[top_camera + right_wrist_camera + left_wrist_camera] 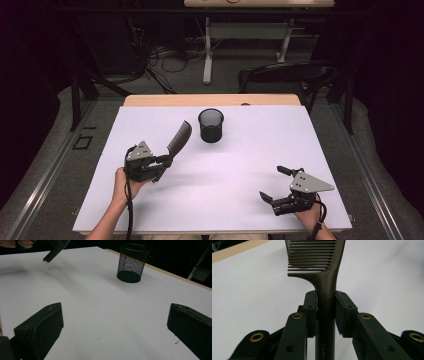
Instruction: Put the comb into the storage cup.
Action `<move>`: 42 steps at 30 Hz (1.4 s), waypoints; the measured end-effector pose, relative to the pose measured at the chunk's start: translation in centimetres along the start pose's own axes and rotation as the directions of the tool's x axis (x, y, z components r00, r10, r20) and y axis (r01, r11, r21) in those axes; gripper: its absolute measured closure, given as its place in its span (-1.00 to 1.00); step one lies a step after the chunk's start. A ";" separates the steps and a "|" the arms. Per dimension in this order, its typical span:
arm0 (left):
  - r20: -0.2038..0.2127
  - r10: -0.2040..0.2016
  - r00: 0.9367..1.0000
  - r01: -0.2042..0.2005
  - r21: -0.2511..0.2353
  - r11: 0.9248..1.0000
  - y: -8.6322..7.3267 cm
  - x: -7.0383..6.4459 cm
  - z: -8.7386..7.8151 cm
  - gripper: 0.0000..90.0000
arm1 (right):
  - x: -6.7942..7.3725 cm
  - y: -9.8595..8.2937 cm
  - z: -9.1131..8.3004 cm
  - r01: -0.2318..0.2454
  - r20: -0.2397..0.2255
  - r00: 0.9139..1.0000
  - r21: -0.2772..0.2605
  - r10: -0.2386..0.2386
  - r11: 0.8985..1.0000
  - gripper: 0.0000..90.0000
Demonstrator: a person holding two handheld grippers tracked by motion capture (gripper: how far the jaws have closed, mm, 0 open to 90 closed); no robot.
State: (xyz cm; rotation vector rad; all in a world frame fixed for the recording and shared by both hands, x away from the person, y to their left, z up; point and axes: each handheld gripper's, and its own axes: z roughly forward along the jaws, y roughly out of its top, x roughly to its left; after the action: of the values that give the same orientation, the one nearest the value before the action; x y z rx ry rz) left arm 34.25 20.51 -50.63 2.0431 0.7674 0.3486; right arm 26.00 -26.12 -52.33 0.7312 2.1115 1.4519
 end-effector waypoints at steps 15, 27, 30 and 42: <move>-0.067 -0.032 0.997 0.027 -0.082 0.996 0.1 0.0 0.2 0.61 | 0.0 0.0 0.0 -0.003 0.001 1.000 -0.001 0.003 1.000 -0.99; -0.079 -0.048 0.996 0.039 -0.123 0.992 0.5 -0.1 0.8 0.61 | 0.0 0.0 0.1 -0.009 0.000 1.000 0.007 0.009 1.000 -0.99; -0.082 -0.055 0.995 0.044 -0.130 0.991 0.7 -0.2 0.9 0.61 | 0.0 0.0 0.1 -0.006 -0.001 1.000 0.006 0.006 1.000 -0.99; -0.091 -0.053 0.994 0.039 -0.151 0.988 1.4 -0.3 1.4 0.61 | 0.0 0.0 0.1 -0.007 0.000 1.000 0.006 0.007 1.000 -0.99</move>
State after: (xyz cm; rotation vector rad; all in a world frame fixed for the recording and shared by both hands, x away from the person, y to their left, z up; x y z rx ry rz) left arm 35.26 18.87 -50.20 1.8769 0.8203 0.4657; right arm 26.03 -26.04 -52.36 0.7419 2.1157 1.4500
